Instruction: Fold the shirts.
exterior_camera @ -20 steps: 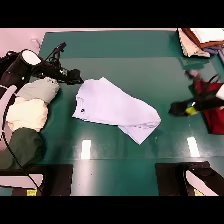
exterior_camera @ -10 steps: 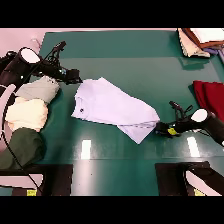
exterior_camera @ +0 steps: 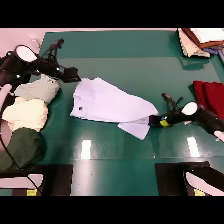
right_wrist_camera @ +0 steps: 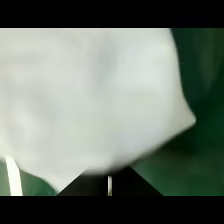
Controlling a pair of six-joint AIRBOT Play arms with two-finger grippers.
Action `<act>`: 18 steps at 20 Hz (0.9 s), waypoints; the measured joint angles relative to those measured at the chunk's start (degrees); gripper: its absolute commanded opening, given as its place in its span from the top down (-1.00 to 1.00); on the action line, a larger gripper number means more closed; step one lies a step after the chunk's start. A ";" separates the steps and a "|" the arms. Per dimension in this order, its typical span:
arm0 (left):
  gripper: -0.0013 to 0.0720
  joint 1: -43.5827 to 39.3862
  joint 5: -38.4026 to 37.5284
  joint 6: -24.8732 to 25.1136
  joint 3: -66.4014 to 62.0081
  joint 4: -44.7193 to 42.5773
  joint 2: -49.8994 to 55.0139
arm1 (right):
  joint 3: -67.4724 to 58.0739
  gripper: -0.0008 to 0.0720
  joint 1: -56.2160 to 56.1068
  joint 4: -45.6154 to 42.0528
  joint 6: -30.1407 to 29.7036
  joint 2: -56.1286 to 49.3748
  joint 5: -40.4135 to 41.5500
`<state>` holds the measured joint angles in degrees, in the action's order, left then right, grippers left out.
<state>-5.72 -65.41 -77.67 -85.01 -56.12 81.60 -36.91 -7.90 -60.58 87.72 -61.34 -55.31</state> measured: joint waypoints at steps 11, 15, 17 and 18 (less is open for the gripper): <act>0.92 6.69 2.14 0.07 -29.99 -0.37 -24.35 | -39.98 0.94 16.87 -17.14 1.75 24.26 -20.96; 0.92 6.95 5.68 0.22 -33.66 -0.31 -29.81 | -49.90 0.94 20.06 -17.75 1.62 24.68 -25.94; 0.92 6.99 6.78 0.22 -33.92 -0.33 -30.38 | -54.12 0.94 20.72 -18.01 1.55 22.36 -28.98; 0.92 6.99 6.91 0.22 -33.46 -0.37 -30.10 | -55.82 0.94 20.83 -18.10 1.55 20.92 -30.23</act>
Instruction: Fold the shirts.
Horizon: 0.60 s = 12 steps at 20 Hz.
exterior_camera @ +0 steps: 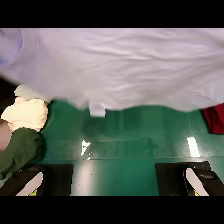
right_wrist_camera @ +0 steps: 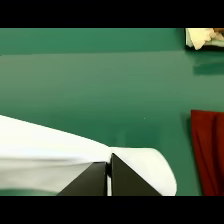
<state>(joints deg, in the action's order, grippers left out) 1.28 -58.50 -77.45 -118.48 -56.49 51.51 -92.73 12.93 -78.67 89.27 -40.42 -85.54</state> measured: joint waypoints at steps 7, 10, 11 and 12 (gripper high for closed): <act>0.92 -0.37 -3.87 -1.38 8.70 -0.68 13.51 | 0.07 0.94 -5.55 -1.33 0.42 -15.82 -5.05; 0.91 -0.55 -7.78 -1.81 12.63 -0.52 23.74 | 4.81 0.94 -8.00 -1.22 0.66 -24.98 -3.72; 0.91 -0.61 -8.83 -1.95 13.68 -0.46 27.19 | 5.92 0.93 -8.39 -1.18 0.68 -27.98 -2.62; 0.90 -0.57 -9.29 -1.95 14.51 -0.46 30.69 | 6.80 0.89 -8.72 -1.07 0.68 -31.01 -0.98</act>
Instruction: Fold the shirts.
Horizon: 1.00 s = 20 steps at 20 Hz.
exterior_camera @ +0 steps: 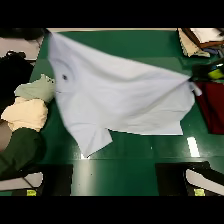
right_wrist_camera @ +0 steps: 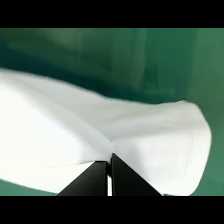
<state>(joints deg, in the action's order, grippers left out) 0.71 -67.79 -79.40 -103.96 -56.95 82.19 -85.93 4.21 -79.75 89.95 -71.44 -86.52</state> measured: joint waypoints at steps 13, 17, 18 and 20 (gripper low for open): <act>-0.50 5.99 -6.80 -1.07 23.63 -4.22 -1.55 | 7.67 0.00 1.86 8.17 -5.51 -0.28 3.67; -0.50 6.25 -2.43 -0.83 41.46 -4.04 -6.08 | 15.15 0.00 3.28 12.96 -6.36 7.15 5.42; -0.50 6.08 -1.14 -0.35 44.78 -3.13 -6.58 | 16.44 0.00 3.41 13.62 -6.47 8.52 5.88; -0.50 4.59 1.81 0.59 50.47 -1.18 -7.17 | 18.18 0.00 3.63 14.45 -6.56 10.64 6.51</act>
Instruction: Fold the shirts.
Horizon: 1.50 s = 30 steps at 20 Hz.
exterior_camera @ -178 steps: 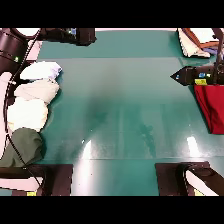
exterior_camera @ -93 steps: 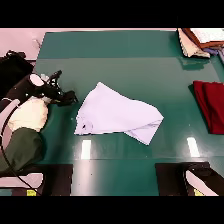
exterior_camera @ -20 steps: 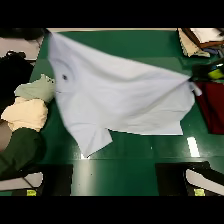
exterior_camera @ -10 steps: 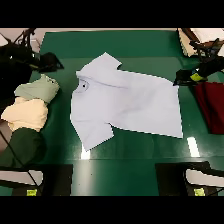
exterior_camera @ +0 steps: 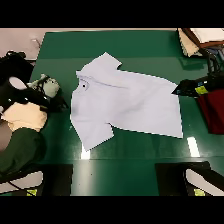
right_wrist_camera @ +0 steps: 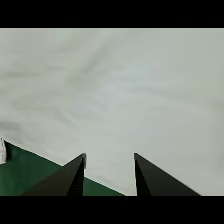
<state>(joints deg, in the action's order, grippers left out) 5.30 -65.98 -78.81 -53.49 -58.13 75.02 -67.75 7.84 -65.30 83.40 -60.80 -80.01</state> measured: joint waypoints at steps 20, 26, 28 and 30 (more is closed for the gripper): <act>0.91 -8.20 7.82 0.87 1.81 4.17 -6.43 | 34.95 -0.20 34.73 -3.10 -4.74 4.74 1.18; 0.91 -8.20 7.56 0.85 1.42 4.37 -6.71 | 39.01 0.50 31.41 5.18 -6.14 -2.12 6.60; 0.92 -8.20 7.28 0.85 1.42 4.44 -7.02 | 39.30 0.90 28.39 6.01 -6.40 -2.73 8.70; 0.92 -8.20 6.99 0.70 1.01 4.42 -8.59 | 38.40 0.93 25.27 6.19 -6.88 -1.53 10.03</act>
<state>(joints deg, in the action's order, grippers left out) -2.90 -58.98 -78.11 -52.49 -53.71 66.43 -29.34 33.10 -59.11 76.51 -62.33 -69.97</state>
